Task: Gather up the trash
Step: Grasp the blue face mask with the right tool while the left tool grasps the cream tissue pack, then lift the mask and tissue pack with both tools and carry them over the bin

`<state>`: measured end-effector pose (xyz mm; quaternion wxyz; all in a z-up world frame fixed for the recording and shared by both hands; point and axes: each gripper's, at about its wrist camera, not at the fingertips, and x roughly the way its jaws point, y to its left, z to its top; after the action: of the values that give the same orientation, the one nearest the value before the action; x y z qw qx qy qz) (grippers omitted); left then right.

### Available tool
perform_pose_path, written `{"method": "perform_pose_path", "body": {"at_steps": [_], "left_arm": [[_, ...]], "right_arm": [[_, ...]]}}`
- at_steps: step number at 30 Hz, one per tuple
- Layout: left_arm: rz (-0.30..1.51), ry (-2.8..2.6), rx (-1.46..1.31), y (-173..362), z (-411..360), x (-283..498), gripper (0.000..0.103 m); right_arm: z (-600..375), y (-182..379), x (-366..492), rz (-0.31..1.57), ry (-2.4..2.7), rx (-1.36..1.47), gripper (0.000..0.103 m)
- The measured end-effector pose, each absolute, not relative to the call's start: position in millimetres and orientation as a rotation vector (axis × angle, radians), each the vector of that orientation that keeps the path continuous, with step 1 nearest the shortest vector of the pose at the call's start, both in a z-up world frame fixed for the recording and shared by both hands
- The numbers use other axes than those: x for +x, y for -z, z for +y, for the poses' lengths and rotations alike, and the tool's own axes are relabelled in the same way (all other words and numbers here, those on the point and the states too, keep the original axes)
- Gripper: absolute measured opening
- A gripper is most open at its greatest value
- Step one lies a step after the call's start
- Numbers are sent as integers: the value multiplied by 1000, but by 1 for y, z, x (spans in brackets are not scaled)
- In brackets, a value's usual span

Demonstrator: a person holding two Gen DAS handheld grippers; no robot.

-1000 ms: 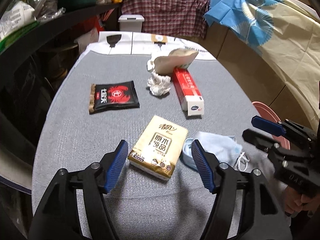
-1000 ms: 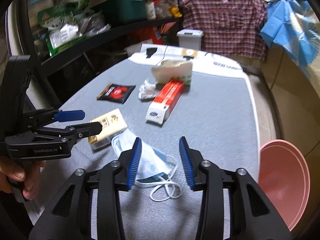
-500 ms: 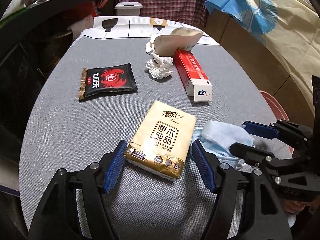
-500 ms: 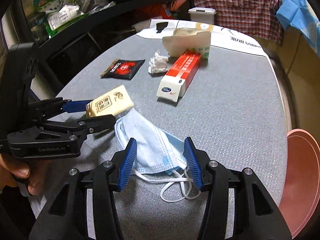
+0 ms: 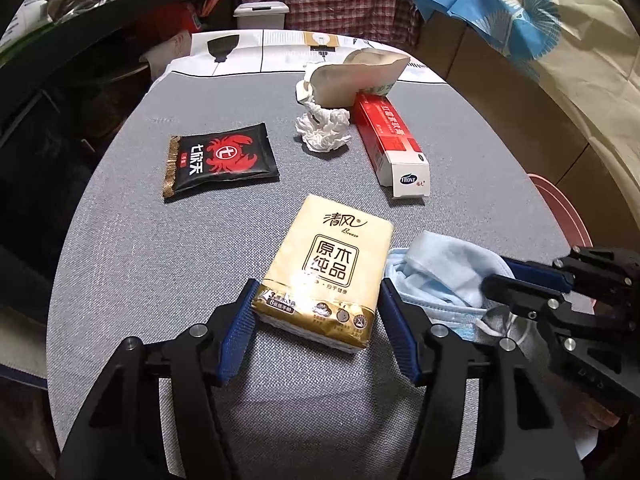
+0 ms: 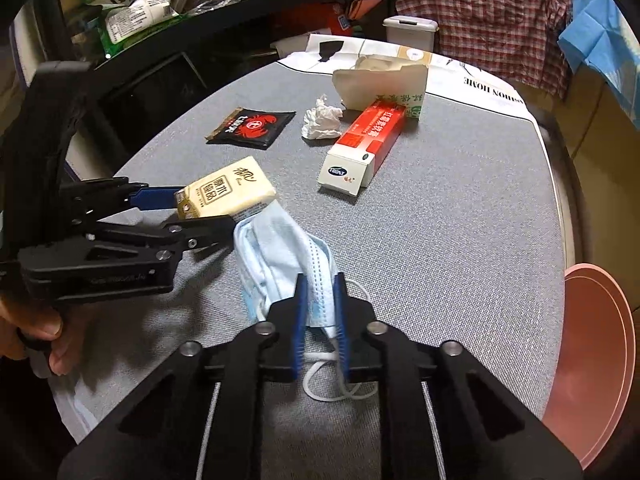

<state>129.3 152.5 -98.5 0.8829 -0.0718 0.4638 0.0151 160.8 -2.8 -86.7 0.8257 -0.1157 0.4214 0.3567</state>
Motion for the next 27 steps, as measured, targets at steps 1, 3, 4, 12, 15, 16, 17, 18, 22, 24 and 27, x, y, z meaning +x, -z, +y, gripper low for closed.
{"method": "perform_pose_path", "body": {"at_steps": [1,3,4,12,15,16,17,18,22,24,27], "left_arm": [[963,-34,-147,98,152,129,58],[955,-39,-141,96,151,127,58],[949,-41,-140,94,150,127,58],[898,-60,-148,78,149,122,58],[876,-66,-157,71,149,120,58],[868,-69,-158,69,149,119,58],[860,-72,-157,67,148,119,58],[853,-73,-158,65,148,118,58],[823,-76,-158,57,145,115,58],[810,-76,-159,54,145,113,58],[796,-77,-162,49,144,111,58]], "right_arm": [[-3,85,159,887,-757,-251,9],[-5,82,156,879,-760,-251,8],[-7,80,156,874,-759,-249,7],[-25,62,151,818,-720,-203,7],[-32,56,149,794,-702,-186,7],[-34,54,149,788,-695,-179,7],[-36,52,149,783,-689,-173,7],[-39,50,149,774,-679,-162,7],[-47,42,150,750,-653,-132,7],[-50,39,149,740,-642,-122,7],[-52,36,146,727,-631,-109,7]]}}
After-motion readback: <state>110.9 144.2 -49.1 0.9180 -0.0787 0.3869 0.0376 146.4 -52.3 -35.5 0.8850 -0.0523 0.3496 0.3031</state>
